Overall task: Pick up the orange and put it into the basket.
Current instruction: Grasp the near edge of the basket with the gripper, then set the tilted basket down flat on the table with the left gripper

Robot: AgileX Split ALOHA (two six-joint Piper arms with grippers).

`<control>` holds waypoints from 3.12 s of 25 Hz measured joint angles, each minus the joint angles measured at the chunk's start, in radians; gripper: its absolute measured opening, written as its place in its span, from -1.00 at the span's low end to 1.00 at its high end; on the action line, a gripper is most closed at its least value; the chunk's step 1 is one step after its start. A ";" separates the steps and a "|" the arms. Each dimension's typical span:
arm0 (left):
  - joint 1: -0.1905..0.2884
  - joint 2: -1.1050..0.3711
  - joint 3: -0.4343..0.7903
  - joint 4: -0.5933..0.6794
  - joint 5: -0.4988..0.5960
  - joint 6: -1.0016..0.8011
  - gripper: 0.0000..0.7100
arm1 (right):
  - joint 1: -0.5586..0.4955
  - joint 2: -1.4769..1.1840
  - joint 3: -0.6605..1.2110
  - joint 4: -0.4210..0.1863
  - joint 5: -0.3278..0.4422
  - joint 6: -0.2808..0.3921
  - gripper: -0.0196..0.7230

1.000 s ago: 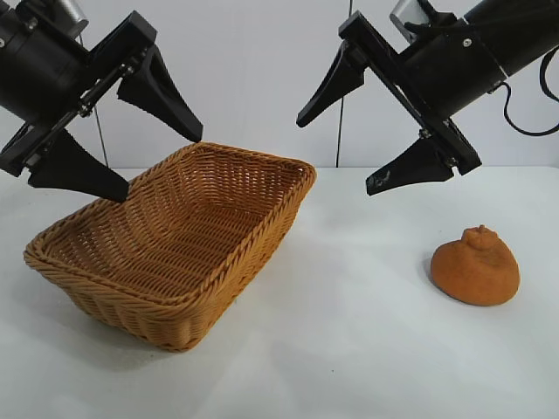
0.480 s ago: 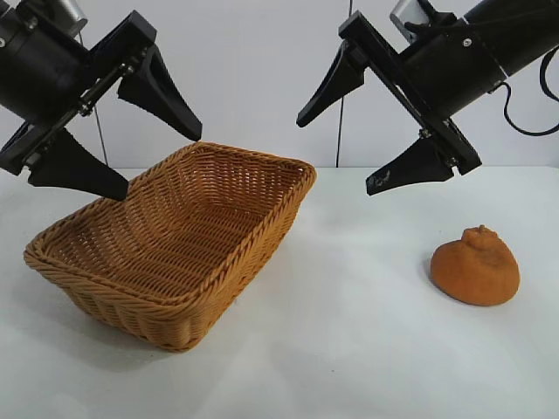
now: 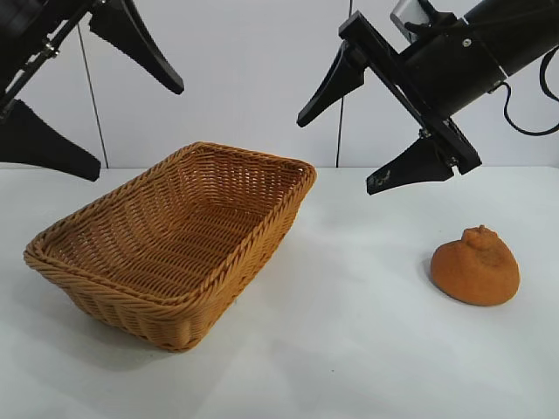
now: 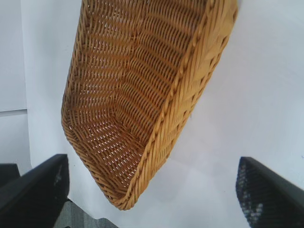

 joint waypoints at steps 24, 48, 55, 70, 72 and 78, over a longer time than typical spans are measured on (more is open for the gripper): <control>-0.074 0.289 0.008 0.524 -0.199 -0.813 0.82 | 0.000 0.000 0.000 -0.001 -0.005 0.000 0.81; -0.069 0.361 0.008 0.521 -0.273 -0.825 -0.74 | 0.000 0.000 0.000 -0.001 -0.005 0.000 0.81; 0.060 0.327 -0.046 0.417 -0.181 -0.583 -0.75 | 0.000 0.000 0.000 -0.001 -0.004 0.000 0.81; 0.241 0.472 -0.397 0.172 0.155 0.215 -0.75 | 0.000 0.000 0.000 -0.004 0.015 0.000 0.81; 0.236 0.487 -0.435 0.173 0.182 0.288 -0.75 | 0.000 0.000 0.000 -0.004 0.019 0.000 0.81; 0.201 0.505 -0.469 0.174 0.231 0.450 -0.75 | 0.000 0.000 0.000 -0.007 0.020 0.000 0.81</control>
